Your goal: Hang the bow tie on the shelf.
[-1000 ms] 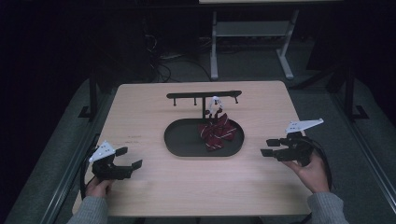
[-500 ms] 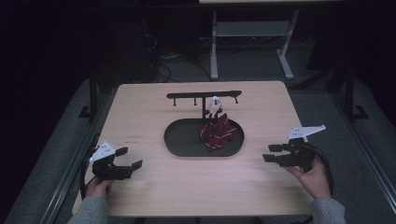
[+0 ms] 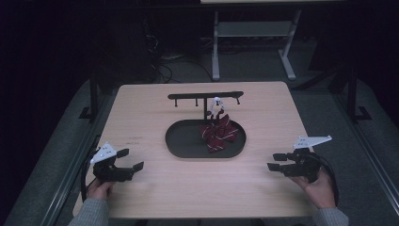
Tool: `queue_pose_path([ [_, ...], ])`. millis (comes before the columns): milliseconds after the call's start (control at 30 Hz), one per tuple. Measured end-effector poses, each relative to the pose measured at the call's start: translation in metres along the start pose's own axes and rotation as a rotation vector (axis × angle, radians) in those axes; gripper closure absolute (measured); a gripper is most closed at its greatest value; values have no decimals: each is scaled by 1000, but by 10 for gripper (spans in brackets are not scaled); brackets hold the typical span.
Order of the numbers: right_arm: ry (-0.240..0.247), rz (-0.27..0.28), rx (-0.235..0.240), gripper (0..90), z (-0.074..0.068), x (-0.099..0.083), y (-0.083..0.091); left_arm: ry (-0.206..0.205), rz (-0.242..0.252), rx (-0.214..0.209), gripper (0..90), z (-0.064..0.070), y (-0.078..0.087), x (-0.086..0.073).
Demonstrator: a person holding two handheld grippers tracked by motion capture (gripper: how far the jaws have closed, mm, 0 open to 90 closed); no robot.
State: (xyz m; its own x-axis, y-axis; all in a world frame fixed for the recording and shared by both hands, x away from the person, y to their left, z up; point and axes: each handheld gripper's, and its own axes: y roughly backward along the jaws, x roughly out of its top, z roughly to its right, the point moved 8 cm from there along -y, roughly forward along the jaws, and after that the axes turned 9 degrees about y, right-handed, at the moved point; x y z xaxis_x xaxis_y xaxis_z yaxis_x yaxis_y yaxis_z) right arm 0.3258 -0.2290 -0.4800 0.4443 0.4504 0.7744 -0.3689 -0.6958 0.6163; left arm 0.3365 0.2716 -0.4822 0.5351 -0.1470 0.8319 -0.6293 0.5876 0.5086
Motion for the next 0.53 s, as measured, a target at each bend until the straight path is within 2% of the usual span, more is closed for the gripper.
queue_pose_path([
  [300,-10,1,5,441,-8,-10,-1,-4,0,-1,130,1,0,0],
  [533,-21,29,-13,420,-13,-17,1,2,-4,1,130,1,-1,-1],
])
